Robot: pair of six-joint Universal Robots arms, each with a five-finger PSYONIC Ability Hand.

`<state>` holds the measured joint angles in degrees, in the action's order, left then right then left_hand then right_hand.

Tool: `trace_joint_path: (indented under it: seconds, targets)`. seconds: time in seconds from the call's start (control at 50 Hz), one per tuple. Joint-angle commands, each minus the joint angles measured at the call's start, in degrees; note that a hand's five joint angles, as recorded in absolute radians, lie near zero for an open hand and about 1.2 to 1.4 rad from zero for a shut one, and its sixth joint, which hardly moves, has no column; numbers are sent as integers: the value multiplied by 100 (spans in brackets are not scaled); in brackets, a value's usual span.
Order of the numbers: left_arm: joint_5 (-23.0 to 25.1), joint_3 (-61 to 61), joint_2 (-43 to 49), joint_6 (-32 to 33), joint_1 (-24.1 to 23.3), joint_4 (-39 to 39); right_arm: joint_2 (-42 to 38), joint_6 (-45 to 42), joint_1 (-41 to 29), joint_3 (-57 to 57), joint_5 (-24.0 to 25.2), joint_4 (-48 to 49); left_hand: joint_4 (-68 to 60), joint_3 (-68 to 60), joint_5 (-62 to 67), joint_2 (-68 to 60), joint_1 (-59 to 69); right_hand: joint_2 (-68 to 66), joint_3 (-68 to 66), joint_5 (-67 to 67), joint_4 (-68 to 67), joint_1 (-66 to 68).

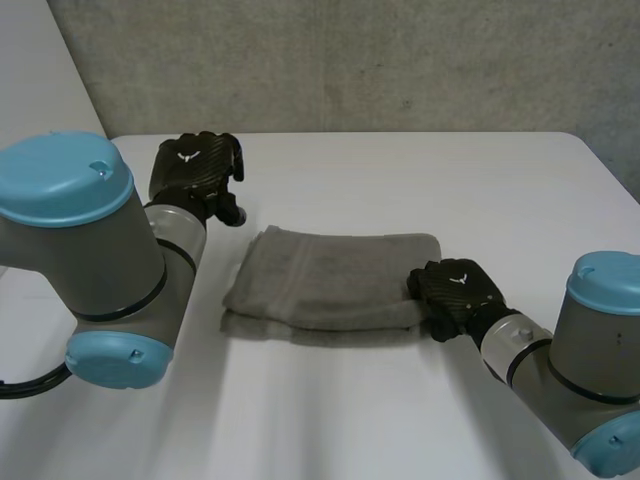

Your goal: Fold the towel.

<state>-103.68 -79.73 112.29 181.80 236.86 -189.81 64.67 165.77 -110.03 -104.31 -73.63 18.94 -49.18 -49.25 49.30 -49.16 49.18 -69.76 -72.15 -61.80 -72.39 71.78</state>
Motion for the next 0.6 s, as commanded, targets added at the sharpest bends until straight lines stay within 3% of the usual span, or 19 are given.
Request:
trace_joint_path:
  seconds: [0.02,0.1,0.14,0.24,0.3,0.38,0.54,0.6]
  targets:
    - [24,-8,21,-374,0,93,89,-71,95,-80,-3,-161,920,926,-1931,917,-920,-1024,-785,-820,-761,822]
    - [24,18,12,-365,44,94,423,-335,271,-186,76,-654,920,926,-1931,917,-920,-1024,-785,-820,-761,822]
    - [24,18,12,-365,53,93,738,-938,979,-230,330,-1022,920,926,-1931,917,-920,-1024,-785,-820,-761,822]
    - [32,-8,4,-365,44,102,967,-1695,1615,15,796,-1567,1172,1179,-2183,1169,-1172,-1024,-785,-820,-761,822]
    - [50,1,12,-365,9,120,1030,-1698,1328,532,841,-1857,1660,1667,-2671,1657,-1660,-1024,-785,-820,-761,822]
    - [251,10,30,-365,9,225,1021,-1486,772,1088,841,-1964,3621,3628,-4632,3618,-3621,-1024,-785,-820,-761,822]
    - [402,71,-5,-426,62,304,205,-1091,-930,2484,631,-1982,3846,3853,-4858,3844,-3846,-1024,-785,-820,-761,822]
    - [393,89,-14,-426,106,304,36,-1099,-1241,2600,542,-1990,3846,3853,-4858,3844,-3846,-1024,-785,-820,-761,822]
